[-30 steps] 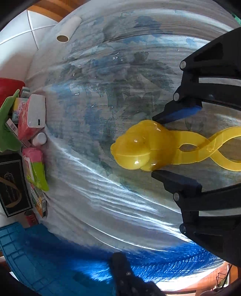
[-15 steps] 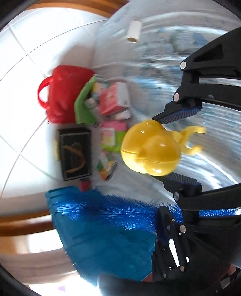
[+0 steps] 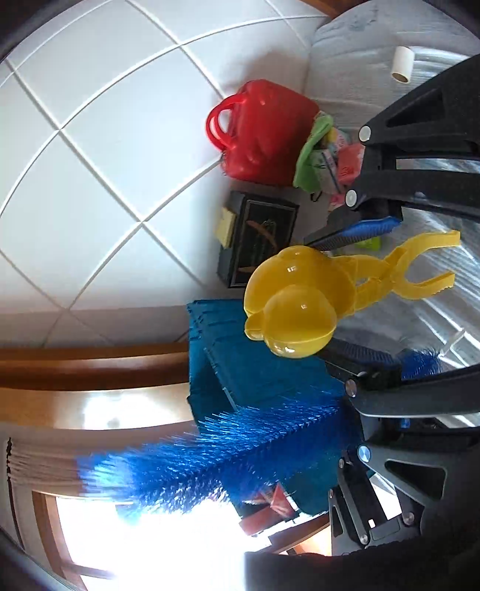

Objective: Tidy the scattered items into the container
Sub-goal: 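Lower the duster into the blue crate with the left tool while the right tool drops the yellow toy in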

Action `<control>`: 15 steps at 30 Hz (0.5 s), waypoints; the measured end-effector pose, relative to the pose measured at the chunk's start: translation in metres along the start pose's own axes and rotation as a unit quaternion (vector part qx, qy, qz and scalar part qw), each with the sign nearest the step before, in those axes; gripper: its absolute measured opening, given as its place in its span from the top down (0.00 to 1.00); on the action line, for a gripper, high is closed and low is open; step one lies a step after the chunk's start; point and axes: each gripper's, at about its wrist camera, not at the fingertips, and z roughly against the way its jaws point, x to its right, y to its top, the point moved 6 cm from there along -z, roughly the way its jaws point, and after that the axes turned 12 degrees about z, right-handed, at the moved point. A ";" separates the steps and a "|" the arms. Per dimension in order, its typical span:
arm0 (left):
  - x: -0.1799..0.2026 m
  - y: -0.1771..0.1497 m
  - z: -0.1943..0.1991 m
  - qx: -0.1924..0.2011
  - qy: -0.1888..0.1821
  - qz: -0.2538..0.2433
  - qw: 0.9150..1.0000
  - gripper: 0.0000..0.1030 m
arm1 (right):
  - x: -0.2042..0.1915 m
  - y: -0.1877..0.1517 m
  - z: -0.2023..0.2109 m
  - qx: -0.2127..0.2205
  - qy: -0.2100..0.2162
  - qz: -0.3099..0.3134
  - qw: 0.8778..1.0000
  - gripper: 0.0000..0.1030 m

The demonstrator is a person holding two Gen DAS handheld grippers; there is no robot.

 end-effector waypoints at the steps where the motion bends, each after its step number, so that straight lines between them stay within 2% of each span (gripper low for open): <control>1: -0.006 0.014 0.006 0.012 0.001 0.006 1.000 0.88 | -0.004 0.016 0.001 0.010 0.003 0.007 1.000 0.54; 5: -0.040 0.075 0.028 0.061 0.012 0.026 0.998 0.88 | -0.022 0.079 0.002 0.057 0.009 0.028 0.998 0.54; 10: -0.102 0.145 0.036 0.094 0.039 0.049 0.994 0.88 | -0.058 0.164 -0.012 0.104 0.028 0.043 0.993 0.54; 13: -0.153 0.184 0.035 0.095 0.061 0.066 0.991 0.88 | -0.085 0.208 -0.034 0.119 0.042 0.049 0.991 0.54; 15: -0.183 0.198 0.020 0.075 0.074 0.076 0.992 0.88 | -0.104 0.232 -0.053 0.119 0.055 0.050 0.990 0.54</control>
